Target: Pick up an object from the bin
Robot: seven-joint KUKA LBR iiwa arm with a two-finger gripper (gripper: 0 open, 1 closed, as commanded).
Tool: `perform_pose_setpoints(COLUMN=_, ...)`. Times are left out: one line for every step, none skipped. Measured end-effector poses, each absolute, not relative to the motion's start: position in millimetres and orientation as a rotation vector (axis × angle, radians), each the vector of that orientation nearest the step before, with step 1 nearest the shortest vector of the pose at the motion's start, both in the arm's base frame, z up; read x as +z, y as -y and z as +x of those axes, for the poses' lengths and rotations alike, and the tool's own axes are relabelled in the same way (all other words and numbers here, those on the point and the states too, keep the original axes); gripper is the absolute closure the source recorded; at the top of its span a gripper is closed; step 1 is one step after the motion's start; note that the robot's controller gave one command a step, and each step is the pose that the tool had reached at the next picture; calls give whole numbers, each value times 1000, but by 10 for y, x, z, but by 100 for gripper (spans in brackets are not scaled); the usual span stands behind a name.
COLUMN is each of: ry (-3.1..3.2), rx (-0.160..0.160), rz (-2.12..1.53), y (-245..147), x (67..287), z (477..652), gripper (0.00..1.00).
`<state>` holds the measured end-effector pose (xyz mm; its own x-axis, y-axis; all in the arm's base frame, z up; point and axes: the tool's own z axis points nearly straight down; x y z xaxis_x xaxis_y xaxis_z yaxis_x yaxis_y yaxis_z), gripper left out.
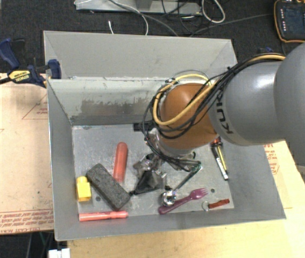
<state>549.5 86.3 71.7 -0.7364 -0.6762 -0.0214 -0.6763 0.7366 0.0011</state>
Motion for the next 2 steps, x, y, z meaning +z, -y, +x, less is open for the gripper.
perform_pose_setpoints(ry=-2946, rx=15, rz=-1049, y=-913, x=794, z=5523, gripper=100)
perform_pose_setpoints(ry=-3010, rx=18, rz=-831, y=-926, x=831, z=5502, gripper=100)
